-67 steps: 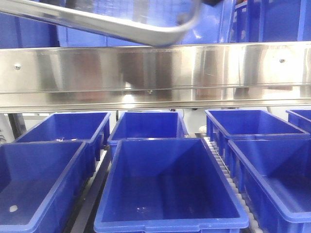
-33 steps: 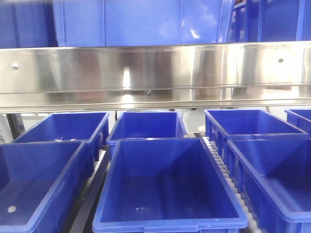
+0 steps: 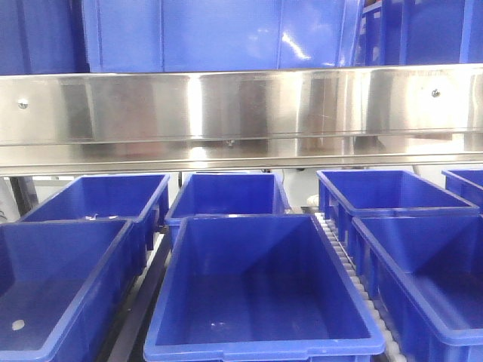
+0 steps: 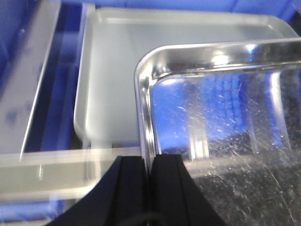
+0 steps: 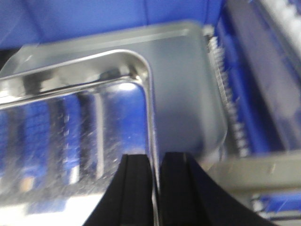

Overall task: Stack silver trays without gaps
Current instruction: 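Lower the tray with both grippers onto the tray on the shelf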

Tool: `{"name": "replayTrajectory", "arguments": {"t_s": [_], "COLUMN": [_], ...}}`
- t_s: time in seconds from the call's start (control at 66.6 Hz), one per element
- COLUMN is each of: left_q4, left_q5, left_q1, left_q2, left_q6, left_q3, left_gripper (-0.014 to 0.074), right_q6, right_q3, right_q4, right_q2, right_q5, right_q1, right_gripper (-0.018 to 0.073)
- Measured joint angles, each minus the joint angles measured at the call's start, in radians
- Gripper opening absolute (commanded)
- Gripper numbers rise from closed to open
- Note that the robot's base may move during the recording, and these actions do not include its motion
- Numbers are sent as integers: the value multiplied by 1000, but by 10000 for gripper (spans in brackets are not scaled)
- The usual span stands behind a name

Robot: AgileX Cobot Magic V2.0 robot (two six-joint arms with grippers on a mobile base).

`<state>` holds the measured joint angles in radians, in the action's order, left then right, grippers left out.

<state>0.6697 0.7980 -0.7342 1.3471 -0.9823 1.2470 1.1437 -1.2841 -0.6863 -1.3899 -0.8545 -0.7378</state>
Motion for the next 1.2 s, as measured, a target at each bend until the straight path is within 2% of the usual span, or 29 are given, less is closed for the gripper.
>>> {"name": "replayTrajectory", "arguments": {"t_s": [0.12, 0.285, 0.42, 0.78, 1.08, 1.2], "left_q4": [-34, -203, -267, -289, -293, -302], "left_q5": [-23, -58, -73, -68, -68, -64], "left_q1": [50, 139, 184, 252, 256, 256], "left_q2": [84, 209, 306, 406, 450, 466], "left_q6": [58, 218, 262, 276, 276, 276], "left_q3": [107, 249, 318, 343, 343, 343], "left_gripper": [-10, -10, -10, -10, -8, 35], "right_q6": [-7, -18, -18, -18, -18, -18], "right_q3": [-59, -133, -173, -190, -190, -193], "right_q4": [-2, 10, 27, 36, 43, 43], "right_q2": [-65, -138, -197, -343, -371, -371], "right_q5": [-2, -2, 22, 145, 270, 321], "right_q1": [56, 128, 169, 201, 251, 268], "right_gripper": [3, 3, 3, 3, 3, 13]}}
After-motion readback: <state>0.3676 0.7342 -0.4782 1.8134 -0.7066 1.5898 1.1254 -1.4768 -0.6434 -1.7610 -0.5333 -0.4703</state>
